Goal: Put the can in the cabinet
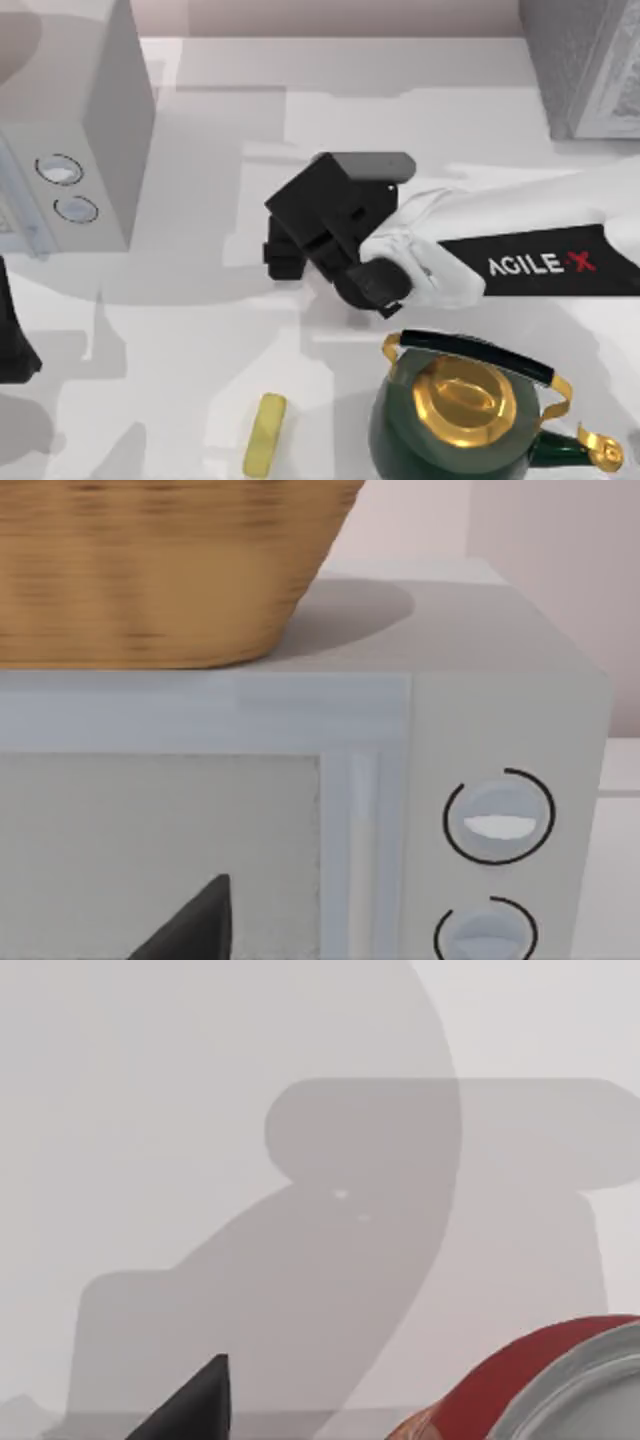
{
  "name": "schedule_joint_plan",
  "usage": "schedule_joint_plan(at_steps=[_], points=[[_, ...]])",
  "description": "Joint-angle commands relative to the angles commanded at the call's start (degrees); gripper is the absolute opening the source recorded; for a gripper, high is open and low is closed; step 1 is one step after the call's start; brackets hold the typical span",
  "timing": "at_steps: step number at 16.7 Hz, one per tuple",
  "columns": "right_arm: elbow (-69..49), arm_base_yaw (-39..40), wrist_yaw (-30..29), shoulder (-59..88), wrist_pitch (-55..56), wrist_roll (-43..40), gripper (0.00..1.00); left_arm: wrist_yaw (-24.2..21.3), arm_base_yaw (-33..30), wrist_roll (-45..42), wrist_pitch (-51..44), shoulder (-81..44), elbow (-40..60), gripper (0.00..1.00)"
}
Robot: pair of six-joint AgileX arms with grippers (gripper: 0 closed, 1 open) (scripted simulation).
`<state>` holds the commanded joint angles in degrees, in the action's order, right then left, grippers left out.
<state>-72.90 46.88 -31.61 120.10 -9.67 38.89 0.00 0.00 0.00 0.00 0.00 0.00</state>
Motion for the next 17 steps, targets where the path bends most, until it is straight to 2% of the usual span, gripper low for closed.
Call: schedule_joint_plan(at_steps=[6, 17], points=[[-0.5, 0.3, -0.1, 2.4, 1.7, 0.3, 1.00, 0.0, 0.0, 0.0, 0.0, 0.0, 0.0, 1.00], [-0.5, 0.3, -0.1, 2.4, 1.7, 0.3, 0.17, 0.0, 0.0, 0.0, 0.0, 0.0, 0.0, 1.00]])
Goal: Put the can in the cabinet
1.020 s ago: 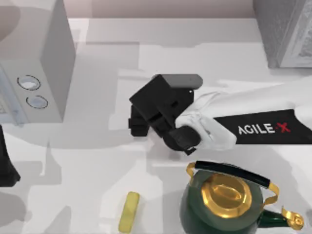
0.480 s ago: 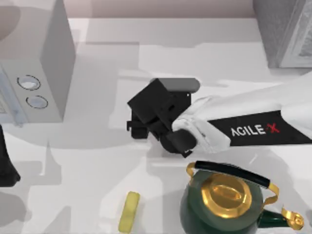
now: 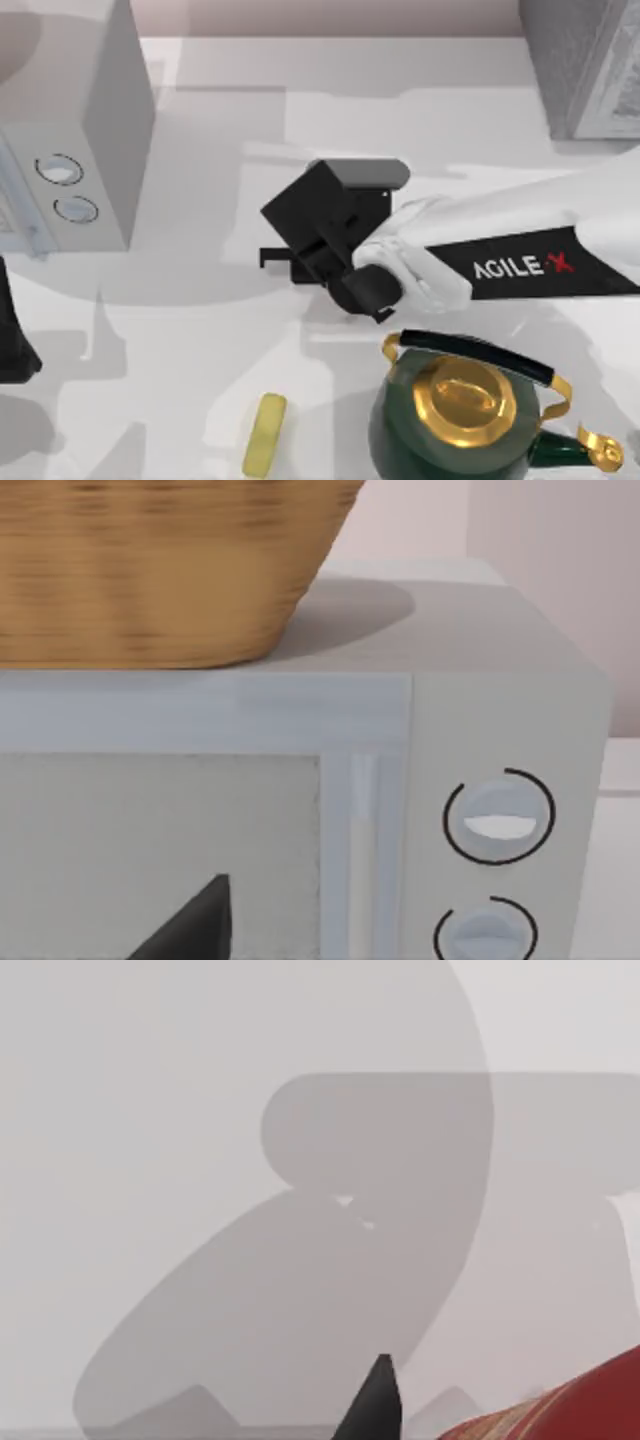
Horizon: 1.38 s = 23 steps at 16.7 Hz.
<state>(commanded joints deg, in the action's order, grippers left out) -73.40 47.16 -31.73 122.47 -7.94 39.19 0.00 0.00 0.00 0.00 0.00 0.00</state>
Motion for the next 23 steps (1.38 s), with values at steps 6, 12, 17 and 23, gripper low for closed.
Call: schedule_joint_plan(at_steps=[6, 12, 17, 23], points=[[0.0, 0.0, 0.0, 0.0, 0.0, 0.0, 0.00, 0.0, 0.0, 0.0, 0.0, 0.0, 0.0, 1.00], [-0.1, 0.0, -0.1, -0.1, -0.2, 0.0, 0.00, 0.0, 0.0, 0.0, 0.0, 0.0, 0.0, 1.00], [-7.2, 0.2, -0.2, -3.6, -9.1, 0.0, 0.00, 0.0, 0.0, 0.0, 0.0, 0.0, 0.0, 1.00], [-16.2, 0.0, 0.1, -8.6, -26.4, 0.3, 0.00, 0.0, 0.0, 0.0, 0.0, 0.0, 0.0, 1.00]])
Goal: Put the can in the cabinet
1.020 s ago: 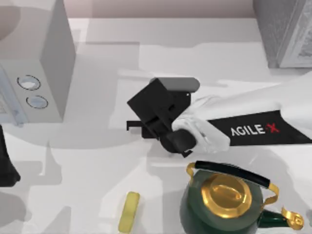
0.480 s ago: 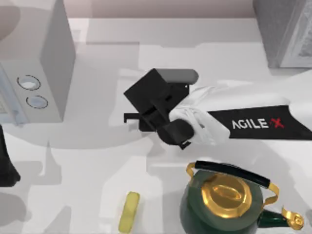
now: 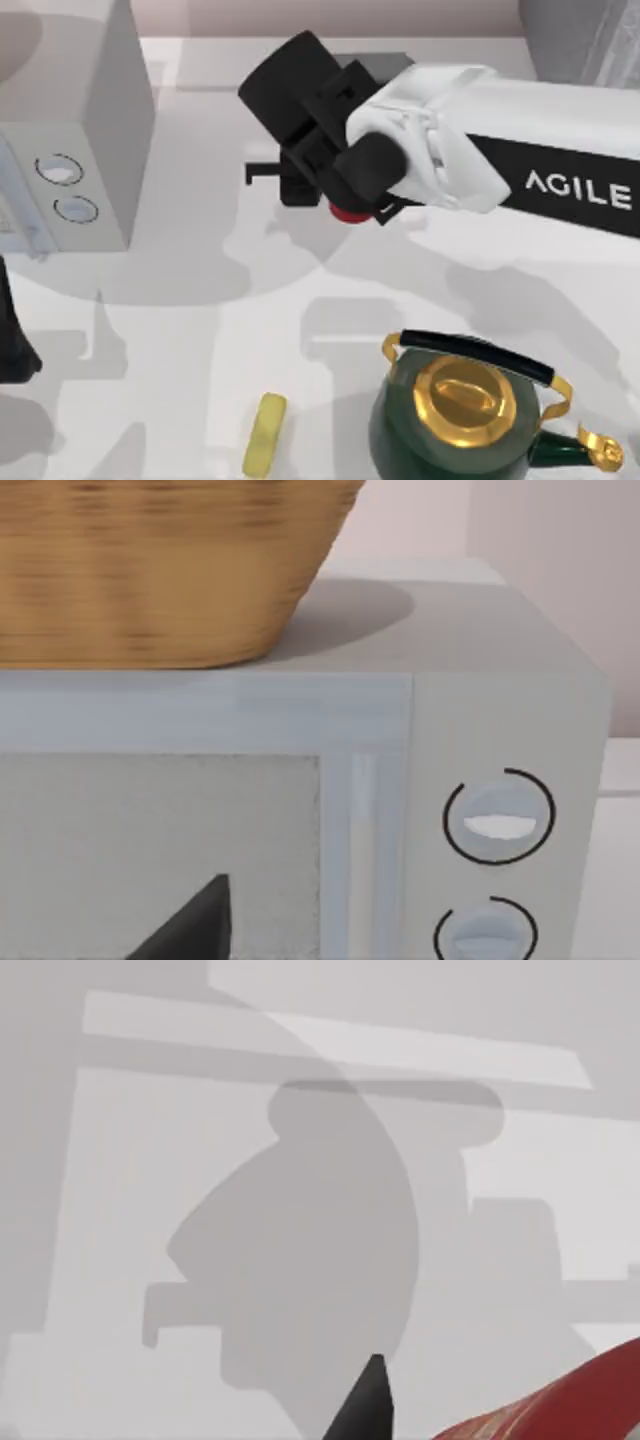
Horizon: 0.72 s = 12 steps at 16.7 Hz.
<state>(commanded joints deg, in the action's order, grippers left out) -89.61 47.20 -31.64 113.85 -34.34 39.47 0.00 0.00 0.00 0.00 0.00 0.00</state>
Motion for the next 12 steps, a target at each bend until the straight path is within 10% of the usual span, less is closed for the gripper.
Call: schedule_joint_plan(at_steps=[12], points=[[0.0, -1.2, 2.4, -7.5, -1.1, -3.6, 0.00, 0.0, 0.0, 0.0, 0.0, 0.0, 0.0, 1.00]])
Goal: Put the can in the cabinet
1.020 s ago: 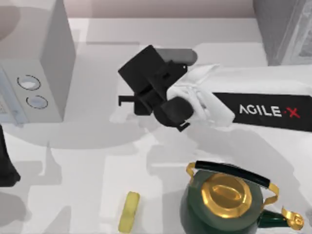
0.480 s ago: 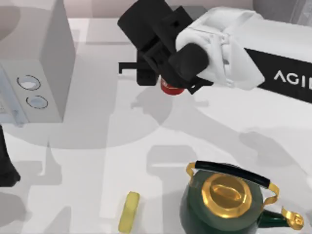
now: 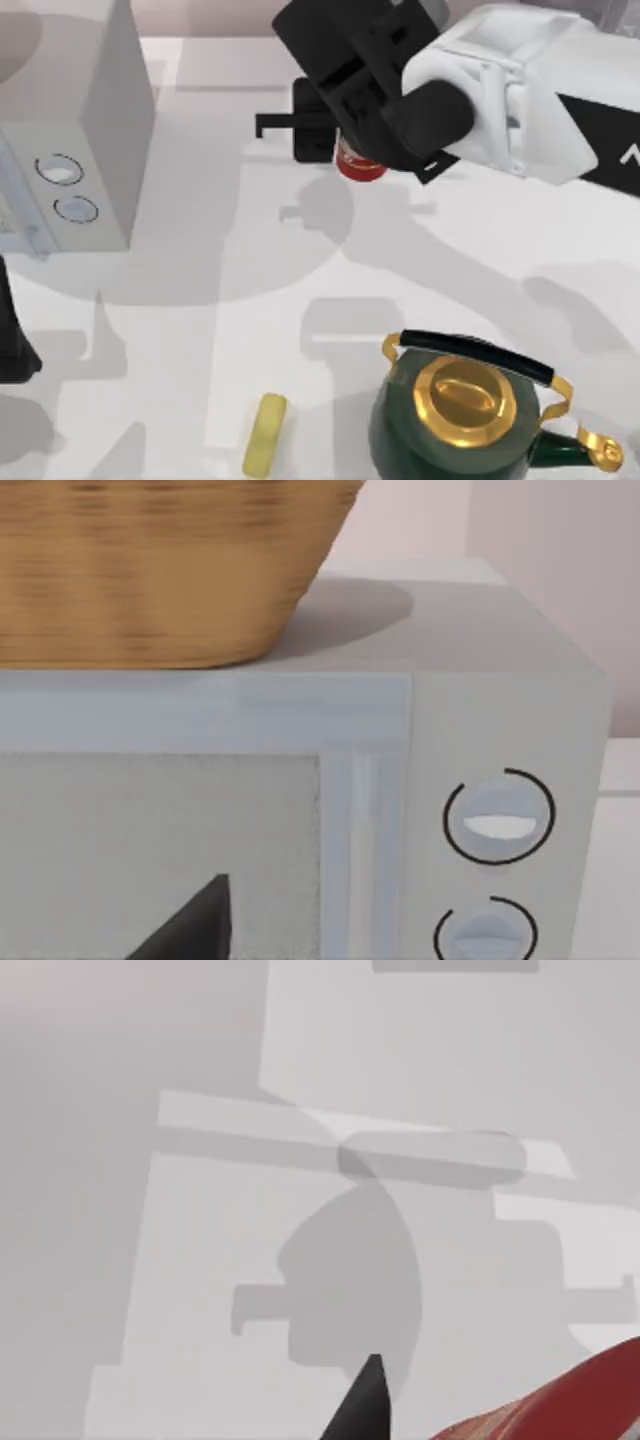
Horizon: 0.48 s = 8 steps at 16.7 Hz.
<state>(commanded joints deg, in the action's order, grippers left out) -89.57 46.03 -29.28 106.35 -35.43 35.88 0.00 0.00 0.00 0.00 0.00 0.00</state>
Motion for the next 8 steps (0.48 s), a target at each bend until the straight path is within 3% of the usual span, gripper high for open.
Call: schedule_joint_plan(at_steps=[8], points=[[20.4, -10.8, 11.5, -33.1, 18.1, -14.6, 0.00, 0.0, 0.0, 0.0, 0.0, 0.0, 0.0, 1.00]])
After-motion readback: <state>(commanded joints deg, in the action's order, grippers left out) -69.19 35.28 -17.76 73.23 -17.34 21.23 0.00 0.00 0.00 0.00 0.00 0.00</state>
